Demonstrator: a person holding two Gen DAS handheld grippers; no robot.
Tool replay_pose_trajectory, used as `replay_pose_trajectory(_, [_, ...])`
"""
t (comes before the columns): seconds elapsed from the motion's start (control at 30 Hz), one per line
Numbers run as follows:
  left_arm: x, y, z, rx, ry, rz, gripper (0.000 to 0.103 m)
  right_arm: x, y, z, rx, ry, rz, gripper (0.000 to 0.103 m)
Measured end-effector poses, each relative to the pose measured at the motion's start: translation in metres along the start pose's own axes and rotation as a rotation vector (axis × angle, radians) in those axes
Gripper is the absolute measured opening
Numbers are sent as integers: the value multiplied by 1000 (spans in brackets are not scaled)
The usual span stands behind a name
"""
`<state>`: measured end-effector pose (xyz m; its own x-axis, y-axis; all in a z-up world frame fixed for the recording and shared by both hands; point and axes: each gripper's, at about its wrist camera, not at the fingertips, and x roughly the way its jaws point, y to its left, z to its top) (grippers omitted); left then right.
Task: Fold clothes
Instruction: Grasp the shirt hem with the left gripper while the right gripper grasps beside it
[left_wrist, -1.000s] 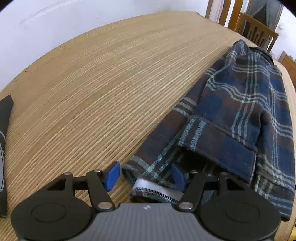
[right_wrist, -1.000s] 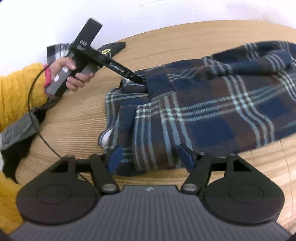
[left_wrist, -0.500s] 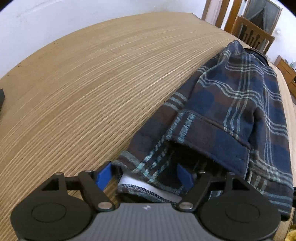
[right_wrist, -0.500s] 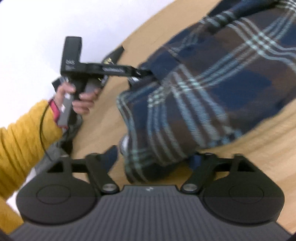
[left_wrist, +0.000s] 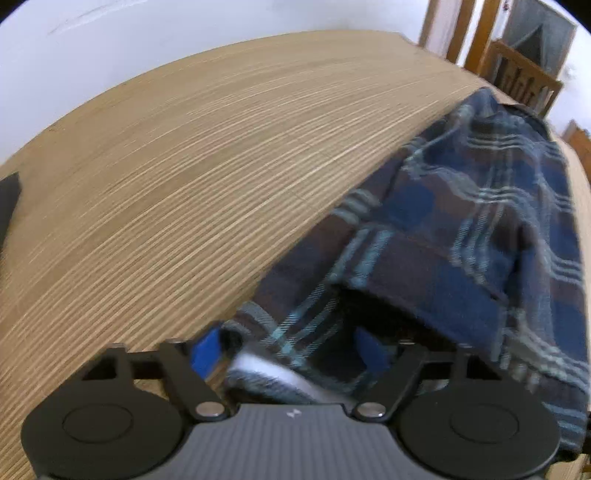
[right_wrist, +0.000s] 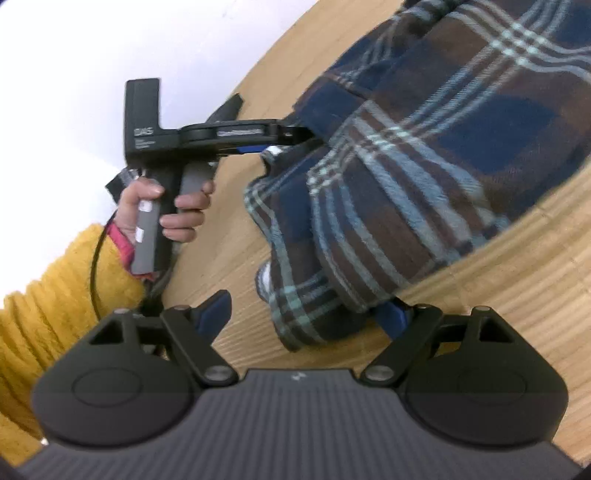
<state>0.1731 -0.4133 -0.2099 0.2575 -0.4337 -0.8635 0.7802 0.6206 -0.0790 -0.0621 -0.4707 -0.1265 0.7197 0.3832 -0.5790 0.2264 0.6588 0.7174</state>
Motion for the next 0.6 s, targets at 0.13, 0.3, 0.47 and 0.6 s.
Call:
replay_pose_trajectory(0.13, [-8,-2,-4,-64,-33,-52,16,14,2,8,-37,-20,-69,27])
replay_pose_trajectory(0.3, [-41,32,-15,-343,-144,-217,15,-6,4,14,-45,-8,-5,22])
replay_pose_trajectory(0.47, [-77,19,-3,-347,-217,-278,14,-54,14,29,-65,-84,148,21])
replay_pose_trajectory(0.6, [-100,-5,29,-327,-280,-351,14,-66,12,27,-85,-175,195,21])
